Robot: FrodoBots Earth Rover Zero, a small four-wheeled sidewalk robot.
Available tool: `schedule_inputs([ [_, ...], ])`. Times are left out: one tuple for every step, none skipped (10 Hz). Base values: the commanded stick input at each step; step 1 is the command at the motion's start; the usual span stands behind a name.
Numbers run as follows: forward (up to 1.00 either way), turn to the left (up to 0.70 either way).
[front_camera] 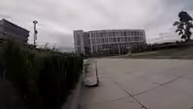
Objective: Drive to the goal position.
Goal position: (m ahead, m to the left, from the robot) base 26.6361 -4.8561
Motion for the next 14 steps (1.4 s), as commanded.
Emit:
schedule_inputs([
  [0.0,0.0],
  [0.0,0.02],
  [0.0,0.02],
  [0.0,0.01],
  [0.0,0.03],
  [0.0,0.0],
  [0.0,0.04],
  [0.0,0.04],
  [0.0,0.01],
  [0.0,0.02],
  [0.0,0.04],
  [0.0,0.04],
  [0.0,0.03],
  [0.0,0.01],
])
